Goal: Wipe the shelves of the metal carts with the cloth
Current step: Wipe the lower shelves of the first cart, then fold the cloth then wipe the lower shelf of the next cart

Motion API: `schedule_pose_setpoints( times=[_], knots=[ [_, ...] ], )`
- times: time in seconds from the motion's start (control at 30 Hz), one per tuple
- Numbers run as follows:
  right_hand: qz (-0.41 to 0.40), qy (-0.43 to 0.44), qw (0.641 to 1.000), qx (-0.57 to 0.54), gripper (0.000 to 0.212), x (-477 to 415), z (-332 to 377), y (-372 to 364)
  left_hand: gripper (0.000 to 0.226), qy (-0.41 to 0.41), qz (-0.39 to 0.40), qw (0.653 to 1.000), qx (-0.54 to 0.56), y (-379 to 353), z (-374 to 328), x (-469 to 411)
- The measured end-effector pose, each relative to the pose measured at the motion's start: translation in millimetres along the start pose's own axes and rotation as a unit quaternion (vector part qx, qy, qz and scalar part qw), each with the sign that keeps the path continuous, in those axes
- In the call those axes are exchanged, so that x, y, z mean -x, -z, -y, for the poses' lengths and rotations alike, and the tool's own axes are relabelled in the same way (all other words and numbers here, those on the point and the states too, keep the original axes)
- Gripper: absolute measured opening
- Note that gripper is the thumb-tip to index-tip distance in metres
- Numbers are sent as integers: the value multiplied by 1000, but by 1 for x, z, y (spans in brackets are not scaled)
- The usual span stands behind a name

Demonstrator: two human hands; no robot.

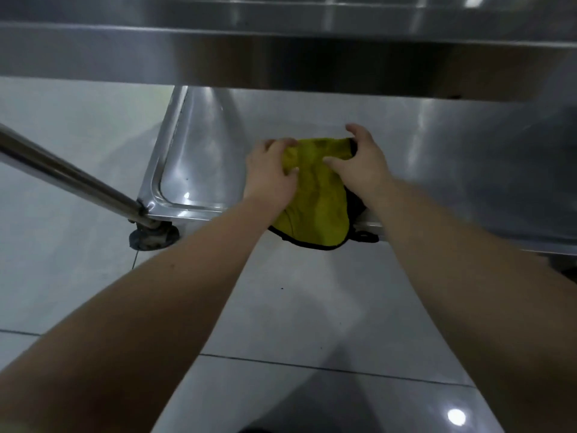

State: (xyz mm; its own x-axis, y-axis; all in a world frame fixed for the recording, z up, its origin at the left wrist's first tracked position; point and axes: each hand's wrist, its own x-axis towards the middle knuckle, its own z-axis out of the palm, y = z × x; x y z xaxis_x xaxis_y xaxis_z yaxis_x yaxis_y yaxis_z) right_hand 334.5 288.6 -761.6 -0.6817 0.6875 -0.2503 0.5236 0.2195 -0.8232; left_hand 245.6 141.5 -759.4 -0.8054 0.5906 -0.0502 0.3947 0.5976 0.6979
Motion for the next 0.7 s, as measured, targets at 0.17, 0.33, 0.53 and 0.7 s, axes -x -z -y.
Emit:
schedule_pose_setpoints(
  times=[0.17, 0.33, 0.53, 0.7],
  knots=[
    [20, -12, 991, 128, 66, 11, 14, -9, 72, 82, 26, 995, 46, -4, -10, -4],
    [13, 62, 985, 158, 18, 47, 26, 7, 65, 214, 19, 965, 149, 7, -32, 8],
    [57, 77, 993, 67, 25, 127, 84, 50, 27, 272, -27, 940, 205, 88, -71, 68],
    [136, -13, 991, -3, 27, 188, 174, 84, 38, 274, -33, 937, 213, 194, -114, 124]
  ],
)
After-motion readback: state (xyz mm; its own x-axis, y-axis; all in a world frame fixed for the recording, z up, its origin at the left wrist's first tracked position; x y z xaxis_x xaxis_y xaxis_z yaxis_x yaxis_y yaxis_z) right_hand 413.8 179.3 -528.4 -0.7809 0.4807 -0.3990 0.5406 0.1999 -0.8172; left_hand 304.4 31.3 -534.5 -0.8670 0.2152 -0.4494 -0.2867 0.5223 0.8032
